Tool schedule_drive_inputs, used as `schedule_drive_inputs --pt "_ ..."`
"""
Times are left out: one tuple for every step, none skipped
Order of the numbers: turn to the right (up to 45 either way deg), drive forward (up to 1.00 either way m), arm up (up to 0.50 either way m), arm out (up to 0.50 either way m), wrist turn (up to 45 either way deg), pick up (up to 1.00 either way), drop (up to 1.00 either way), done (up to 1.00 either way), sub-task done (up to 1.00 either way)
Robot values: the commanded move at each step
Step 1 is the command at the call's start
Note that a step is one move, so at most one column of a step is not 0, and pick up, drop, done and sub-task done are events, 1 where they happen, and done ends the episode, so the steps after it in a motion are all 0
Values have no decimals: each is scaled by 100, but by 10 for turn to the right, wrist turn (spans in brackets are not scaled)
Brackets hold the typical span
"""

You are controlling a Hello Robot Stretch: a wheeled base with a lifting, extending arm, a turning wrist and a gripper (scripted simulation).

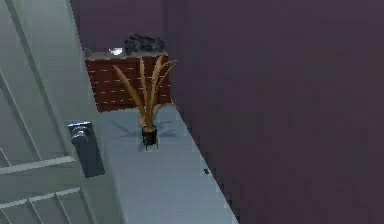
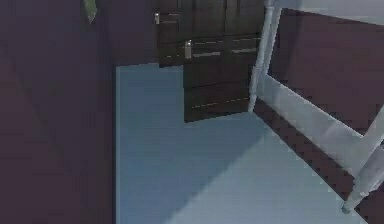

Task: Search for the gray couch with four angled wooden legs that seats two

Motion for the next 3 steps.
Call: schedule_drive_inputs --pt "0 60 0 0 0 0 0 0 0" --pt "-150 0 0 0 0 0 0 0 0" --pt "-30 0 0 0 0 0 0 0 0"
